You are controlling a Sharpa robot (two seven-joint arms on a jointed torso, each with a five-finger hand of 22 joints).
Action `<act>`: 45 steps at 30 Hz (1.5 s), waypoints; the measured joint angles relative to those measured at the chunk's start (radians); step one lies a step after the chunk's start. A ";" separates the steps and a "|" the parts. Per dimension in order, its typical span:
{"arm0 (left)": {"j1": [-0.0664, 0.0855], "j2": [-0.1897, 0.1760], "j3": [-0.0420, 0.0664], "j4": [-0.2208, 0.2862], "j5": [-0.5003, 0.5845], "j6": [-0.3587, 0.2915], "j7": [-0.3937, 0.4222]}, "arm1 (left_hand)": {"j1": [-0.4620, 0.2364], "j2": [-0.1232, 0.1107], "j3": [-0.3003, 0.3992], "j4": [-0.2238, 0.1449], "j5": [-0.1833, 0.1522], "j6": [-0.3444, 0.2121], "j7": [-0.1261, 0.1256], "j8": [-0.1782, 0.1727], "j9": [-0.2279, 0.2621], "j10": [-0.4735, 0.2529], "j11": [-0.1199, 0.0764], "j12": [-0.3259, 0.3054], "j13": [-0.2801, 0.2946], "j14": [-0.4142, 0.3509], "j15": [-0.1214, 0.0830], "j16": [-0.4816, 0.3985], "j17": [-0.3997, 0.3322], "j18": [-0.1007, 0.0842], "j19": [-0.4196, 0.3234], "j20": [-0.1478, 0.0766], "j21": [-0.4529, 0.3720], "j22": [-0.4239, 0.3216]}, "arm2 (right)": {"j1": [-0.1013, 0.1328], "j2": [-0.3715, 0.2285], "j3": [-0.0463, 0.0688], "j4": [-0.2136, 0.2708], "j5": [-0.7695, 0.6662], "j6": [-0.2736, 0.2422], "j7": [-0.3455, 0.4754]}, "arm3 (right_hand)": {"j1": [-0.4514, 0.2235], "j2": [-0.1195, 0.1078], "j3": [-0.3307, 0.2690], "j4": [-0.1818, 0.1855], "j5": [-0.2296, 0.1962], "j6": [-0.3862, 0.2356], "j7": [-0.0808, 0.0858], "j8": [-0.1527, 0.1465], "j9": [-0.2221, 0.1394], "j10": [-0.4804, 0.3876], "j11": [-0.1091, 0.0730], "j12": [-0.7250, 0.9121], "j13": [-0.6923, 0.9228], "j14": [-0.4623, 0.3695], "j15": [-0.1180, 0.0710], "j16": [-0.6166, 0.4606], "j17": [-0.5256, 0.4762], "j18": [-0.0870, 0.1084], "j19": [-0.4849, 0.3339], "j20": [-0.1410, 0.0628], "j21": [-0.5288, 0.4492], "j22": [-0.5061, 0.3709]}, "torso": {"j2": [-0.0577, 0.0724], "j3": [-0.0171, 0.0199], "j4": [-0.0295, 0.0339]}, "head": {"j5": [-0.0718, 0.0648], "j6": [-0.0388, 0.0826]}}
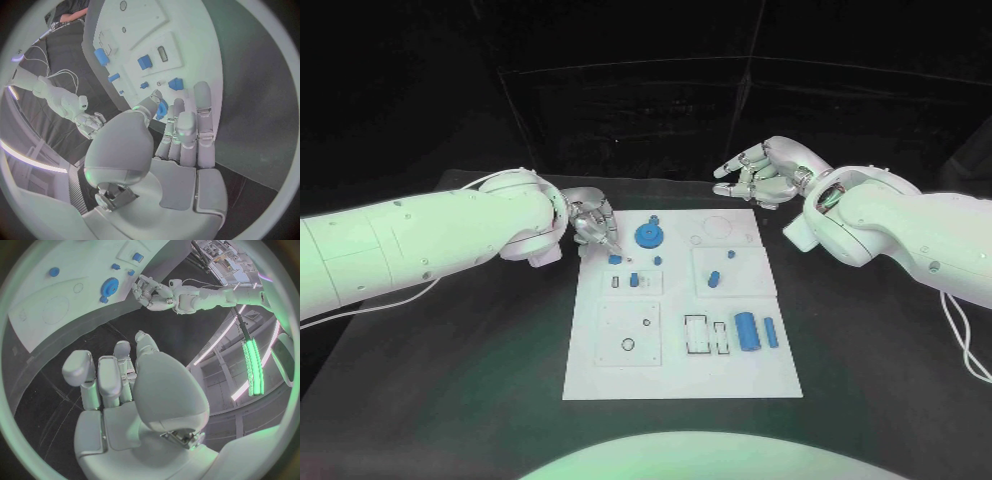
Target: Assemble the parts on the task board
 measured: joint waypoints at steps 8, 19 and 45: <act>-0.019 -0.020 -0.014 0.027 -0.132 -0.058 0.089 | 0.025 -0.025 -0.011 -0.017 0.000 0.025 0.009 -0.034 -0.040 -0.037 0.009 -0.041 -0.043 -0.022 0.012 -0.054 -0.057 0.000 0.008 0.011 -0.042 -0.029 | 0.000 -0.002 0.000 0.000 -0.004 0.001 -0.001 | 0.000 0.000 0.000 0.000 0.000 0.000 0.000 0.000 0.000 0.000 0.000 0.000 0.000 0.000 0.000 0.000 0.000 0.000 0.000 0.000 0.000 0.000 | 0.000 -0.0003 0.0000 | 0.000 0.002; -0.038 -0.022 -0.018 0.024 -0.268 -0.078 0.118 | 0.052 -0.020 -0.010 -0.023 0.000 0.076 0.003 -0.070 -0.087 -0.038 0.007 -0.053 -0.080 -0.016 0.005 -0.036 -0.043 0.000 0.026 0.017 -0.061 -0.046 | 0.000 -0.004 0.000 0.000 -0.009 0.001 -0.003 | 0.000 0.000 0.000 0.000 0.000 0.000 0.000 0.000 0.000 0.000 0.000 0.000 0.000 0.000 0.000 0.000 0.000 0.000 0.000 0.000 0.000 0.000 | 0.000 0.0001 -0.0008 | 0.000 0.003; -0.054 0.034 -0.019 -0.020 -0.345 -0.045 0.119 | 0.056 -0.016 -0.013 -0.026 0.000 0.134 -0.016 -0.097 -0.125 -0.015 -0.009 -0.047 -0.101 0.032 -0.002 0.053 0.037 0.000 0.059 0.005 -0.061 -0.045 | 0.000 -0.003 0.000 0.000 -0.013 0.002 -0.004 | 0.000 0.000 0.000 0.000 0.000 0.000 0.000 0.000 0.000 0.000 0.000 0.000 0.000 0.000 0.000 0.000 0.000 0.000 0.000 0.000 0.000 0.000 | 0.001 0.0003 -0.0013 | -0.003 0.000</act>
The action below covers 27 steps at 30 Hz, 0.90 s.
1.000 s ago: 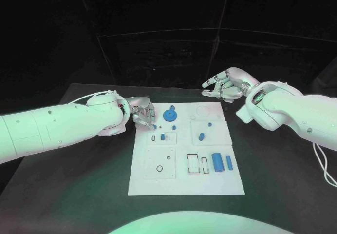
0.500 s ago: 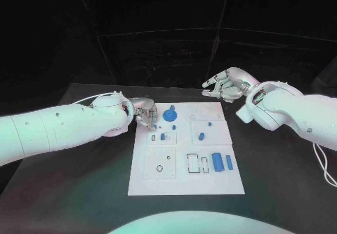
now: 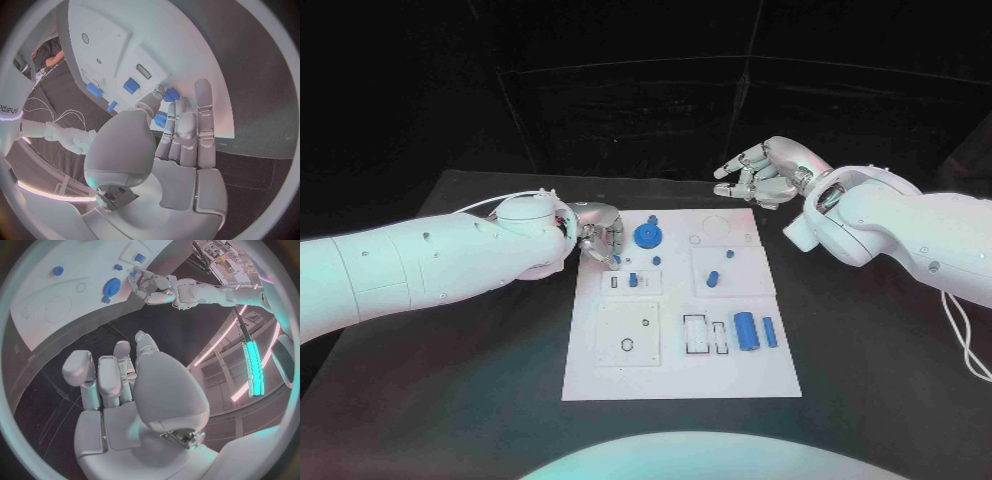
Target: Assemble the parts on the task board
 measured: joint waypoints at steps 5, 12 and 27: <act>0.000 0.006 0.001 -0.008 -0.005 0.009 -0.002 | 0.004 0.004 0.000 0.000 0.000 0.008 0.000 -0.001 -0.003 0.007 0.000 0.006 -0.001 0.003 -0.004 0.001 0.001 0.000 0.001 -0.001 0.000 0.001 | 0.000 0.000 0.000 0.000 0.000 0.000 0.000 | 0.000 0.000 0.000 0.000 0.000 0.000 0.000 0.000 0.000 0.000 0.000 0.000 0.000 0.000 0.000 0.000 0.000 0.000 0.000 0.000 0.000 0.000 | 0.000 -0.0001 0.0002 | 0.000 -0.001; 0.001 0.014 0.003 -0.017 -0.009 0.017 -0.004 | 0.017 0.009 0.002 -0.002 0.000 0.011 -0.004 -0.008 -0.008 0.011 -0.004 0.006 -0.004 0.003 -0.004 0.001 0.001 0.000 0.003 -0.003 0.000 0.002 | 0.000 0.001 0.000 -0.001 0.000 0.000 0.000 | 0.004 0.004 0.000 0.000 0.000 0.000 0.000 0.000 0.000 0.000 0.000 0.000 0.000 0.000 0.000 0.000 0.001 0.000 0.000 0.000 0.000 0.000 | 0.000 -0.0002 0.0007 | -0.001 -0.003; 0.001 0.020 0.005 -0.023 -0.009 0.026 -0.006 | 0.091 0.042 0.054 -0.050 -0.009 0.044 -0.003 -0.023 -0.030 0.022 -0.014 0.014 -0.021 -0.006 -0.013 -0.004 -0.016 0.000 0.006 -0.007 0.004 0.011 | 0.000 0.001 0.000 -0.001 -0.001 0.000 0.000 | 0.004 0.004 0.000 0.000 0.000 0.000 0.000 0.000 0.000 0.000 0.000 0.000 0.000 0.000 0.000 0.000 0.001 0.000 0.000 0.000 0.000 0.000 | 0.000 -0.0001 0.0008 | -0.002 -0.005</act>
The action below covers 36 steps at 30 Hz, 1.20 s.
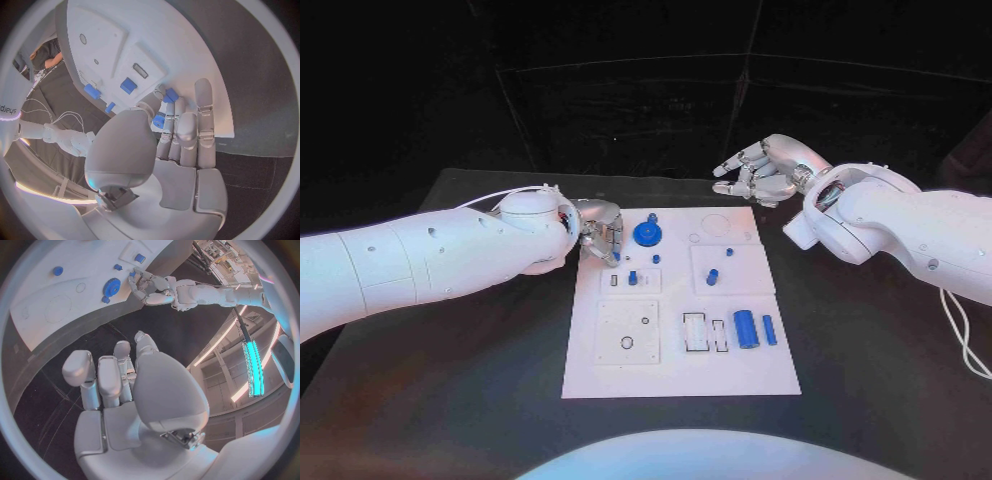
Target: Assemble the parts on the task board
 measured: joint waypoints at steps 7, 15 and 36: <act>0.000 0.001 0.000 0.001 0.002 0.001 0.007 | 0.012 0.000 0.062 -0.026 0.003 0.033 0.007 -0.023 -0.021 0.027 0.016 -0.028 -0.032 -0.054 -0.003 -0.101 -0.096 0.000 -0.025 -0.015 0.000 0.008 | 0.000 -0.001 0.000 0.001 -0.001 0.000 0.000 | 0.000 0.000 0.000 0.000 0.004 0.000 0.000 0.000 0.000 0.000 0.000 0.000 0.000 0.000 0.000 0.000 0.000 0.000 0.000 0.000 0.000 0.000 | 0.000 0.0006 -0.0001 | 0.000 0.000; -0.001 -0.007 -0.001 0.003 -0.004 -0.016 0.016 | 0.017 -0.005 0.119 -0.045 0.003 0.068 0.010 -0.070 -0.058 0.050 0.032 -0.068 -0.082 -0.061 -0.003 -0.156 -0.147 0.000 -0.046 -0.019 0.020 0.034 | 0.000 -0.001 0.000 0.002 -0.002 0.000 0.000 | 0.000 0.000 0.000 0.000 0.005 0.000 0.000 0.000 0.000 0.000 0.000 0.000 0.000 0.000 0.000 -0.004 0.000 0.000 0.000 0.000 -0.003 0.000 | -0.001 0.0005 -0.0001 | -0.001 0.001; -0.006 -0.046 -0.005 0.024 -0.014 -0.107 0.056 | 0.022 0.006 0.205 -0.087 0.001 0.116 0.023 -0.143 -0.111 0.074 0.057 -0.139 -0.151 -0.105 0.006 -0.379 -0.342 0.000 -0.082 -0.011 0.026 0.049 | 0.000 -0.002 0.000 0.001 -0.002 0.000 0.001 | 0.000 0.000 0.000 0.000 0.009 0.000 0.000 0.000 0.000 0.000 0.000 0.000 0.000 0.000 0.000 -0.004 0.000 0.000 0.000 0.000 -0.004 -0.001 | -0.001 -0.0002 0.0004 | 0.001 0.003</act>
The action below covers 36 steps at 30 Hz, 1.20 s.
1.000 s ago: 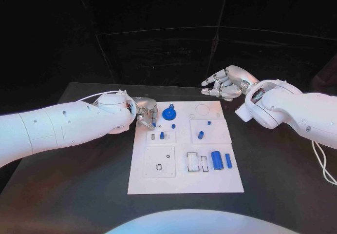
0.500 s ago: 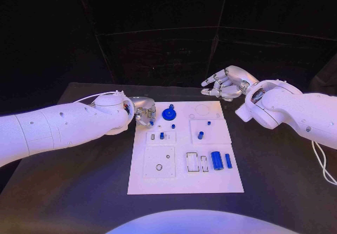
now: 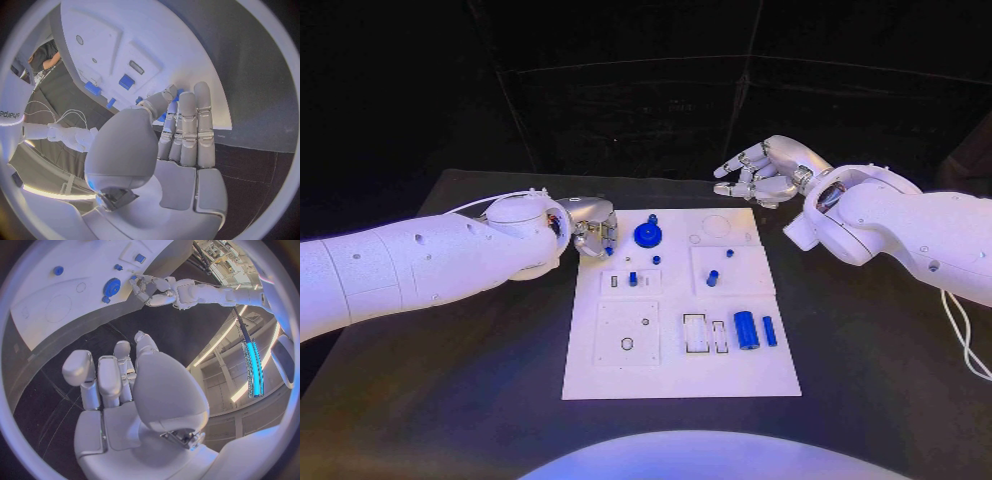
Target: Assemble the parts on the task board
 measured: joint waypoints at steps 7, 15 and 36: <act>-0.001 -0.025 -0.001 0.017 0.008 -0.048 0.039 | -0.001 0.001 0.015 -0.004 0.001 0.019 0.005 -0.019 -0.010 0.007 0.008 -0.014 -0.012 0.024 -0.004 0.002 0.013 0.000 0.000 0.000 0.000 0.001 | 0.000 0.000 0.000 0.000 0.000 0.000 0.000 | 0.000 0.000 0.000 0.000 0.000 0.000 0.000 0.000 0.000 0.000 0.000 0.000 0.000 0.000 0.000 0.000 0.000 0.000 0.000 0.000 0.000 0.000 | 0.000 0.0000 0.0000 | 0.000 0.000; -0.001 -0.049 -0.001 0.031 0.028 -0.096 0.077 | -0.001 0.001 0.024 -0.007 0.003 0.027 0.005 -0.029 -0.015 0.012 0.013 -0.029 -0.020 0.035 -0.001 0.009 0.023 0.000 0.000 0.000 -0.004 0.001 | 0.000 -0.001 0.000 0.000 0.000 0.000 0.000 | 0.000 0.000 0.000 0.000 0.000 0.000 0.000 0.000 0.000 0.000 0.000 0.000 0.000 0.000 0.000 0.000 0.000 0.000 0.000 0.000 0.000 0.000 | 0.000 0.0002 0.0000 | 0.001 -0.002; -0.004 -0.071 -0.001 0.029 0.151 -0.167 0.142 | -0.012 -0.001 0.050 -0.002 0.008 0.049 0.013 -0.062 -0.031 0.086 -0.029 -0.121 -0.067 0.053 0.002 -0.026 0.024 0.000 0.000 0.000 -0.011 0.001 | 0.000 -0.001 0.000 -0.001 0.000 0.000 0.000 | 0.000 0.000 0.000 0.000 0.000 0.000 0.000 0.000 0.000 0.000 0.000 0.000 0.000 0.000 0.000 0.000 0.000 0.000 0.000 0.000 0.000 -0.001 | 0.000 0.0007 -0.0006 | 0.004 0.001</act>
